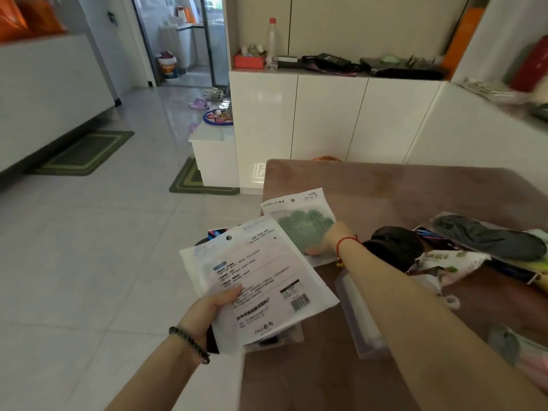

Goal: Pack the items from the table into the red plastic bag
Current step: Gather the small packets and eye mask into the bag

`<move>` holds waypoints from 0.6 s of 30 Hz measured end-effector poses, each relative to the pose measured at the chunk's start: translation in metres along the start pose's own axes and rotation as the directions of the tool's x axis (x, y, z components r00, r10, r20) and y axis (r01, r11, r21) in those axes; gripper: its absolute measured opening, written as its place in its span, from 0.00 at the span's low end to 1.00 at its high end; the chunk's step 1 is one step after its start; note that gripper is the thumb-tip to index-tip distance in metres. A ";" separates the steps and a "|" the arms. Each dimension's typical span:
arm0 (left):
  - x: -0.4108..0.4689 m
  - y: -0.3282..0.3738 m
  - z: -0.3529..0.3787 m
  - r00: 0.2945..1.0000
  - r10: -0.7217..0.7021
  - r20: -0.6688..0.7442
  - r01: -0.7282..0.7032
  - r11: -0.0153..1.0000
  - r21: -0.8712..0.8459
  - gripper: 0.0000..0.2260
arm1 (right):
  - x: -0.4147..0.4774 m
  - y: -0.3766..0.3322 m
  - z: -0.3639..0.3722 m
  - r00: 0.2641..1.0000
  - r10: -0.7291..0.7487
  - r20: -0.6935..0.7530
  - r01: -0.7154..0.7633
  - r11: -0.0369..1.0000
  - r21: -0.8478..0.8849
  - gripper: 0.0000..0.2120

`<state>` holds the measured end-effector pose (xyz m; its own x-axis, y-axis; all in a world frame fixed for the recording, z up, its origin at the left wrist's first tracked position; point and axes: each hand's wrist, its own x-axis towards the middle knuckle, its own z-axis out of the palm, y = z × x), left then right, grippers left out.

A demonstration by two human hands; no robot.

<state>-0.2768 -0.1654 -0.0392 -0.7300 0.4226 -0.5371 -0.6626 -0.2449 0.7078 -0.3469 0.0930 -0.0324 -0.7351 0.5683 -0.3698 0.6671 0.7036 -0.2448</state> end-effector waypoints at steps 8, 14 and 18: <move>-0.011 0.004 0.006 0.999 0.039 -0.003 -0.039 0.999 0.027 0.07 | -0.012 0.006 -0.001 0.966 -0.146 -0.212 0.209 0.925 0.318 0.13; -0.023 0.019 0.020 0.988 0.139 -0.067 -0.138 0.990 0.011 0.05 | -0.076 0.009 -0.094 0.770 -0.297 -0.564 0.613 0.587 0.529 0.06; -0.031 0.020 0.076 0.981 0.195 0.014 -0.195 0.981 0.003 0.06 | -0.127 0.046 -0.149 0.803 -0.198 -0.563 0.596 0.276 0.754 0.10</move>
<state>-0.2552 -0.1170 0.0266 -0.8430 0.3789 -0.3819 -0.5067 -0.3206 0.8003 -0.2411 0.1167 0.1373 -0.7901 0.5571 0.2558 -0.1631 0.2112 -0.9637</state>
